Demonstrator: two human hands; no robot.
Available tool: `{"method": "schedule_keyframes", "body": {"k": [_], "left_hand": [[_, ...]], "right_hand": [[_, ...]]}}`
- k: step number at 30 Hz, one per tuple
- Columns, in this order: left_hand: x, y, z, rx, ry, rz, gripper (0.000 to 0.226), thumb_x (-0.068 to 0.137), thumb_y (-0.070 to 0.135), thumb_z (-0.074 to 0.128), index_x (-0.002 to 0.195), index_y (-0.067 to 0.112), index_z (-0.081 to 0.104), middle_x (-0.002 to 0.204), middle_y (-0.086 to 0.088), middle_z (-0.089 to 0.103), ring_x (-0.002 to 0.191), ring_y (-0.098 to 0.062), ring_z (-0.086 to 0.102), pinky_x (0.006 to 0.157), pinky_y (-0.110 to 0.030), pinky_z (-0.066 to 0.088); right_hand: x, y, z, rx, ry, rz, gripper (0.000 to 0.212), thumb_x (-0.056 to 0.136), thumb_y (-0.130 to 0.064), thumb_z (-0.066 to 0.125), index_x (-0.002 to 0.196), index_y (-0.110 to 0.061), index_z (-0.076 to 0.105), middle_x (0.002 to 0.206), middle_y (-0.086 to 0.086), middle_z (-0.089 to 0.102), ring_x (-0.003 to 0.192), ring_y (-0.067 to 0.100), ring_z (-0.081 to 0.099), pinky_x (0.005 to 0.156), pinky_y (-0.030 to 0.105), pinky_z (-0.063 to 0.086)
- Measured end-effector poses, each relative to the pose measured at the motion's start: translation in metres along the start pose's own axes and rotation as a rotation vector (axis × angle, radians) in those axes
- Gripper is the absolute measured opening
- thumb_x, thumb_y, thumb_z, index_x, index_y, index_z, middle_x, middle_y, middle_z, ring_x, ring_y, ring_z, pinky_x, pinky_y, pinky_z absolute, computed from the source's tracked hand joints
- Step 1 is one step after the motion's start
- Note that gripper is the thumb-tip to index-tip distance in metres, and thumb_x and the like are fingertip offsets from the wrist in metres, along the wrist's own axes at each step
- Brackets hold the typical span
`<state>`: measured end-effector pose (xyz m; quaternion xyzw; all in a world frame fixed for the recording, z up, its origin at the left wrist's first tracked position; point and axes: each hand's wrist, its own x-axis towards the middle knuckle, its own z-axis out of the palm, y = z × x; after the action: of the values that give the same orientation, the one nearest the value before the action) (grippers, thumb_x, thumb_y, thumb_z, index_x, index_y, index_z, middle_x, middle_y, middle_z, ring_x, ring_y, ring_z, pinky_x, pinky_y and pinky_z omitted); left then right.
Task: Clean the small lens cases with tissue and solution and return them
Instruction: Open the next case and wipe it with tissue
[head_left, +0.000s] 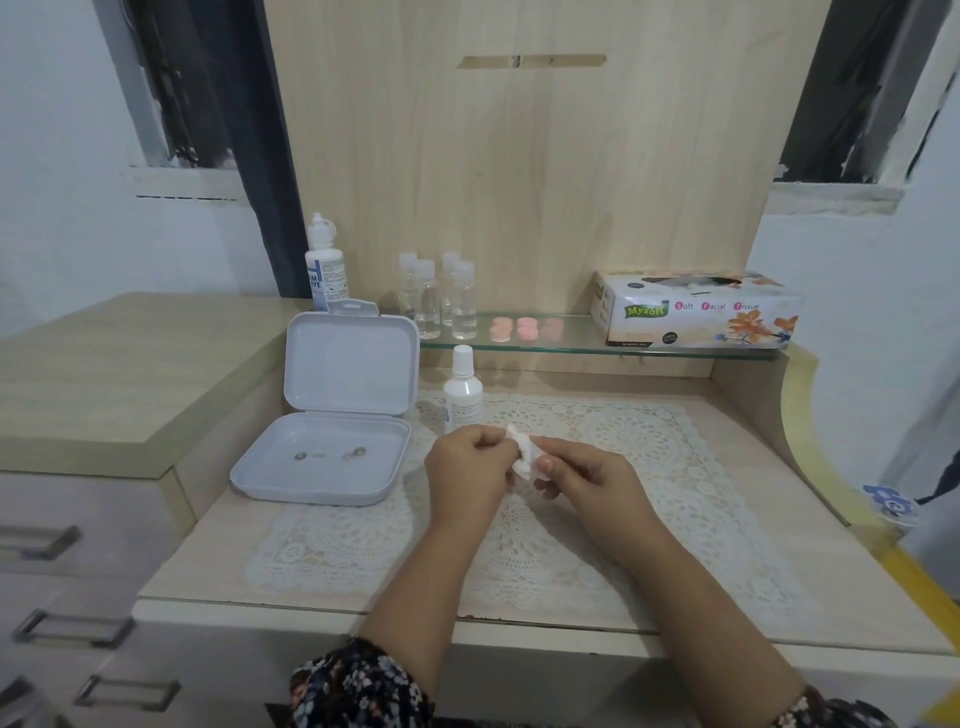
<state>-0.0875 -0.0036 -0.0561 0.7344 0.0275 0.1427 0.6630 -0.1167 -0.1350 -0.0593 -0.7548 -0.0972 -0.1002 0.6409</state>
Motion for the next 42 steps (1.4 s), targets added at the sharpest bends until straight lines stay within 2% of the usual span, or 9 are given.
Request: {"method": "schedule_keyframes", "body": {"k": [3,7,9,12,17,24,28,34,42], "left_hand": [[0.004,-0.001,0.000,-0.188,-0.051,-0.131,0.013,0.079,-0.002,0.067,0.072,0.008,0.071,0.064,-0.009,0.069,0.054,-0.019,0.063,0.052,-0.026,0.053],[0.009,-0.005,0.000,-0.300,-0.199,-0.249,0.007,0.081,0.001,0.066,0.086,0.000,0.071,0.071,-0.015,0.070,0.066,-0.029,0.061,0.067,-0.039,0.049],[0.006,-0.005,0.002,-0.220,-0.158,-0.150,0.008,0.081,0.003,0.065,0.086,0.008,0.069,0.069,-0.007,0.066,0.063,-0.021,0.058,0.058,-0.030,0.047],[-0.004,-0.003,0.005,0.063,-0.038,0.256,0.017,0.084,0.007,0.063,0.086,0.024,0.059,0.073,0.007,0.060,0.065,-0.009,0.055,0.058,-0.022,0.046],[-0.008,-0.012,0.012,0.224,-0.115,0.676,0.016,0.087,0.003,0.061,0.088,0.017,0.068,0.082,0.010,0.059,0.076,-0.002,0.054,0.068,-0.012,0.041],[-0.006,-0.019,0.014,0.255,-0.065,0.755,0.021,0.089,0.020,0.059,0.107,0.018,0.071,0.078,0.003,0.058,0.071,-0.009,0.056,0.063,-0.029,0.050],[-0.010,-0.016,0.015,0.374,-0.089,0.851,0.033,0.088,0.033,0.058,0.114,0.015,0.068,0.085,0.001,0.063,0.077,-0.012,0.058,0.069,-0.026,0.050],[-0.011,-0.013,0.013,0.337,-0.091,0.770,0.018,0.093,0.026,0.049,0.110,0.026,0.051,0.090,0.002,0.066,0.083,-0.008,0.059,0.068,-0.021,0.048],[-0.006,-0.018,0.017,0.496,0.015,0.958,0.024,0.093,0.017,0.048,0.095,0.007,0.070,0.065,-0.005,0.055,0.057,-0.020,0.052,0.046,-0.037,0.046]], "right_hand": [[0.001,0.001,-0.002,0.077,0.001,0.003,0.030,0.089,-0.002,0.064,0.099,-0.028,0.074,0.083,-0.009,0.075,0.074,0.000,0.065,0.072,0.013,0.050],[0.007,0.006,-0.004,0.217,0.085,0.053,0.023,0.087,0.000,0.064,0.103,-0.013,0.075,0.094,0.005,0.075,0.083,0.012,0.065,0.082,0.025,0.054],[0.010,0.008,-0.006,0.315,0.180,0.072,0.020,0.090,-0.002,0.062,0.103,-0.012,0.074,0.089,0.005,0.075,0.078,0.012,0.066,0.074,0.022,0.055],[0.012,0.010,-0.008,0.356,0.233,0.098,0.017,0.091,-0.007,0.062,0.102,-0.012,0.074,0.083,0.006,0.074,0.073,0.015,0.066,0.072,0.022,0.056],[0.011,0.009,-0.009,0.405,0.161,0.089,0.019,0.092,-0.008,0.061,0.107,-0.003,0.072,0.097,0.016,0.074,0.092,0.029,0.071,0.083,0.033,0.057],[0.010,0.009,-0.009,0.465,0.146,0.074,0.026,0.090,-0.004,0.061,0.114,0.002,0.068,0.105,0.017,0.072,0.103,0.031,0.068,0.093,0.037,0.055],[0.010,0.007,-0.010,0.572,0.136,0.091,0.027,0.089,-0.006,0.061,0.114,0.001,0.068,0.107,0.018,0.072,0.104,0.028,0.069,0.092,0.036,0.055],[0.013,0.012,-0.009,0.536,0.166,0.098,0.028,0.084,-0.016,0.065,0.103,0.004,0.071,0.088,0.019,0.072,0.082,0.028,0.066,0.072,0.024,0.056],[0.010,0.012,-0.011,0.426,0.195,0.051,0.015,0.088,-0.007,0.064,0.099,-0.006,0.075,0.091,0.019,0.073,0.081,0.024,0.067,0.077,0.026,0.057]]}}
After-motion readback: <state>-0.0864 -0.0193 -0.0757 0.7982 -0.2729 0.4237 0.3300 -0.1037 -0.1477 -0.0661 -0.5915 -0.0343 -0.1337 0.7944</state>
